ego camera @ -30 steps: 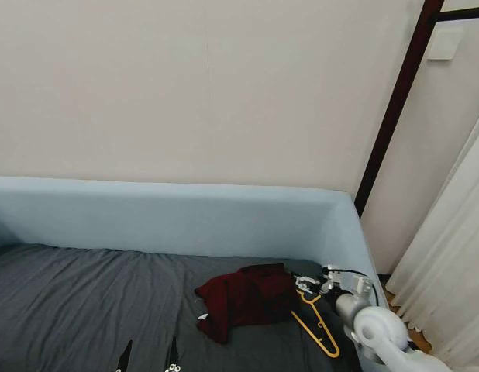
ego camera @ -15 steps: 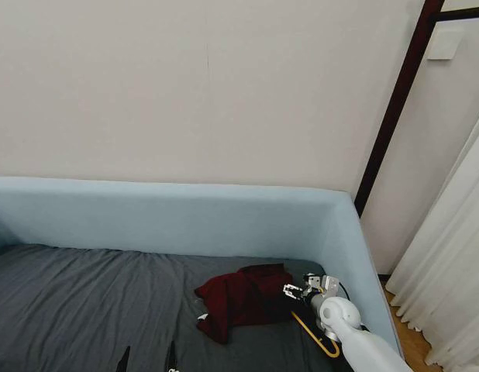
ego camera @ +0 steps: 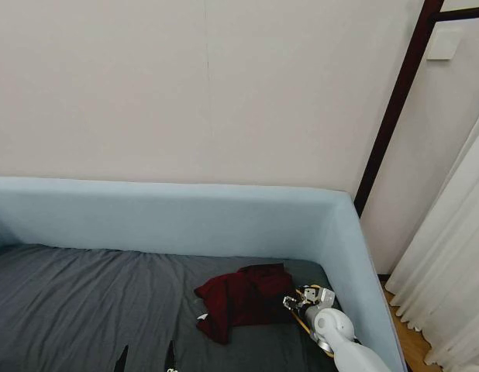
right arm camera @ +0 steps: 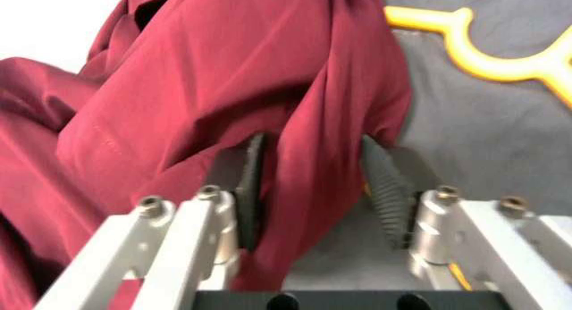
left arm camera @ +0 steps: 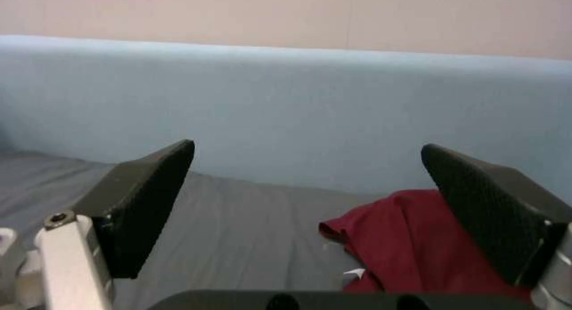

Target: Pick up the clothes from the sofa and hang them on the clothes hanger.

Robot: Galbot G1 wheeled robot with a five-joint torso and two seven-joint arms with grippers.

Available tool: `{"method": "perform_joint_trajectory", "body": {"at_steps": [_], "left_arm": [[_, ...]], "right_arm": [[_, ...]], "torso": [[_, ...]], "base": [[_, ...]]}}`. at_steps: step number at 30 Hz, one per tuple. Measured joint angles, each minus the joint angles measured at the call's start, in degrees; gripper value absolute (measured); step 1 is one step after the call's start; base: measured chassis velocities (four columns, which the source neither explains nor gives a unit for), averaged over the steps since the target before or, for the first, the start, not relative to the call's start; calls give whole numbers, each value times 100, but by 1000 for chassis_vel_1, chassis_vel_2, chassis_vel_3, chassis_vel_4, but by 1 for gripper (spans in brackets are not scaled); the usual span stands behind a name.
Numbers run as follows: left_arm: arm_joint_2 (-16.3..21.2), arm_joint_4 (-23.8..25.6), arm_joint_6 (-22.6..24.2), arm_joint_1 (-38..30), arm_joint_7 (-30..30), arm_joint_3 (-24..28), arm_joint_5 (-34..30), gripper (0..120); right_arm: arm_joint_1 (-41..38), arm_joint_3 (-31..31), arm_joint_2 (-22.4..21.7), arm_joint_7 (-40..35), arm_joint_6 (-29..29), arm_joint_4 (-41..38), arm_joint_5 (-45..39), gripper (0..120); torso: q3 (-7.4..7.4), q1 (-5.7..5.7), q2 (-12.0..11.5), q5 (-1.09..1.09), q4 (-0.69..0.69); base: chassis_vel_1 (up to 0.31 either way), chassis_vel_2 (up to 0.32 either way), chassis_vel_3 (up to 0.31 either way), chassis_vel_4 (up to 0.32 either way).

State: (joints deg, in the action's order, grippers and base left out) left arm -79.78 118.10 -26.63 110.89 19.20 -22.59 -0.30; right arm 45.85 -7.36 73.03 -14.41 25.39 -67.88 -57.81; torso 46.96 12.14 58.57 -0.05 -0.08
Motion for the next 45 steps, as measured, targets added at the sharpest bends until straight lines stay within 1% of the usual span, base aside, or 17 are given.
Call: {"method": "perform_joint_trajectory", "body": {"at_steps": [2,4,7,8,10,13,18,22,23,26,29,32,34,36,37,42,45], "left_arm": [[2,23,0,13,9,-7,-2,100],[-5,32,0,20,11,-7,-3,100],[-30,43,0,23,16,9,-4,100],[-30,43,0,23,16,9,-4,100],[-39,44,2,19,18,14,-4,100],[-39,44,6,5,25,13,-9,100],[-38,6,7,-39,54,-1,-38,100],[-8,-8,28,-119,61,1,-76,100],[-8,-8,28,-119,61,1,-76,100],[15,0,38,-148,60,3,-99,100],[16,7,41,-154,61,1,-109,100],[13,27,43,-158,61,3,-116,100],[12,34,44,-158,61,4,-117,100],[1,81,47,-136,60,14,-115,100],[1,81,47,-136,60,14,-115,100],[-35,149,56,-98,59,36,-80,100],[-44,157,58,-88,59,62,-56,100]], "right_arm": [[11,-16,20,10,-25,4,8,25],[23,-17,16,19,-32,4,12,22],[46,-31,-1,26,-39,-4,40,7],[46,-31,-1,26,-39,-4,40,7],[71,-32,-24,29,-39,-32,50,0],[118,-33,-80,69,-40,-110,47,0],[324,-16,-304,108,-156,-632,-18,0],[485,-59,-735,-25,-342,-1822,-254,0],[485,-59,-735,-25,-342,-1822,-254,0],[473,-167,-1141,-236,-313,-2717,-577,0],[416,-216,-1349,-305,-267,-3061,-702,0],[161,-376,-1856,-487,-135,-3769,-1082,0],[99,-406,-1942,-559,-107,-3896,-1170,0],[-161,-565,-2322,-881,-15,-4397,-1652,0],[-161,-565,-2322,-881,-15,-4397,-1652,0],[-322,-1243,-3032,-1117,62,-5101,-2603,0],[-442,-1472,-3254,-1162,56,-5219,-2841,0]], "torso": [[0,0,0,-1,1],[0,0,0,-1,0],[0,0,0,-1,0],[0,0,0,-1,0],[0,0,0,0,0],[0,0,0,0,0],[0,0,0,1,0],[0,0,0,0,0],[0,0,0,0,0],[0,0,0,1,0],[0,0,0,3,0],[0,0,0,1,-1],[0,0,0,1,-1],[0,0,0,0,2],[0,0,0,0,2],[0,0,0,2,-1],[0,0,0,2,-2]], "base": [[0,0,0,0],[0,0,0,0],[0,0,0,0],[0,0,0,0],[0,0,0,0],[0,0,0,0],[0,0,0,0],[0,0,0,0],[0,0,0,0],[0,0,0,0],[0,0,0,0],[0,0,0,0],[0,0,0,0],[0,0,0,0],[0,0,0,0],[0,0,0,0],[0,0,0,0]]}}
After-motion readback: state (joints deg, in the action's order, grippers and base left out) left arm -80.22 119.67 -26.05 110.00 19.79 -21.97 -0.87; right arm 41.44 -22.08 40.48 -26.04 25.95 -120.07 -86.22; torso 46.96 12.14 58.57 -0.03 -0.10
